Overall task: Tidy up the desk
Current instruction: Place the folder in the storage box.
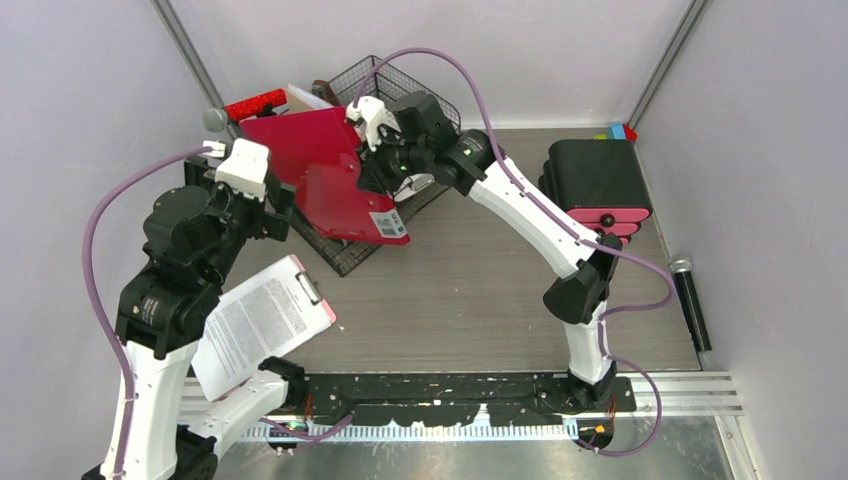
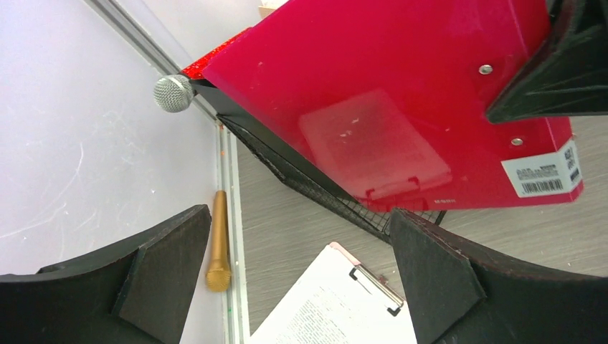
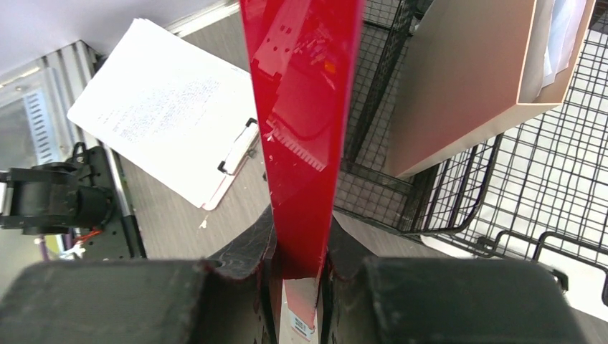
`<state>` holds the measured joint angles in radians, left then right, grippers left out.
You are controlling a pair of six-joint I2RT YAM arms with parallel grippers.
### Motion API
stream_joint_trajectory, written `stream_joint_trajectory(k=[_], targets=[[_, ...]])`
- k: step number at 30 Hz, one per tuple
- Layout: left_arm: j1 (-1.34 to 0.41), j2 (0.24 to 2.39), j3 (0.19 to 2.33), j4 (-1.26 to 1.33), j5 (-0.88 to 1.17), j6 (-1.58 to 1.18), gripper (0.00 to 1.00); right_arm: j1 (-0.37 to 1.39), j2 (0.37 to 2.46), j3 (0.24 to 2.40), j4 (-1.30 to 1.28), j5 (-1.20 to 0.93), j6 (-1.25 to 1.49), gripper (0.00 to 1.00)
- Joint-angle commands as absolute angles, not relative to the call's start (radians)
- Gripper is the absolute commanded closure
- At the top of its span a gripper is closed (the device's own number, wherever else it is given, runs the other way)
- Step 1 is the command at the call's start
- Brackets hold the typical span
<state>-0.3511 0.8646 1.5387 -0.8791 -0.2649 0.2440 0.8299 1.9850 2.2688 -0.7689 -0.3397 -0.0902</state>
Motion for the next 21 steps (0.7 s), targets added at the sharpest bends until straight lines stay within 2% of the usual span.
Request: stream_joint_trajectory(k=[1, 12, 21], targets=[[-0.347, 0.857, 1.51, -0.837, -0.218, 0.266, 0.0, 0.835, 1.999, 2.34, -0.651, -0.287, -0.145, 1.0], [-0.347, 0.86, 1.468, -0.843, -0.146, 0.291, 0.0, 0.85, 2.068, 2.359, -0.55, -0.258, -0.077, 1.0], [-0.347, 0.861, 1.508, -0.992, 0.056, 0.326, 0.0, 0.85, 2.155, 2.411, -0.433, -0.265, 0.083, 1.0]])
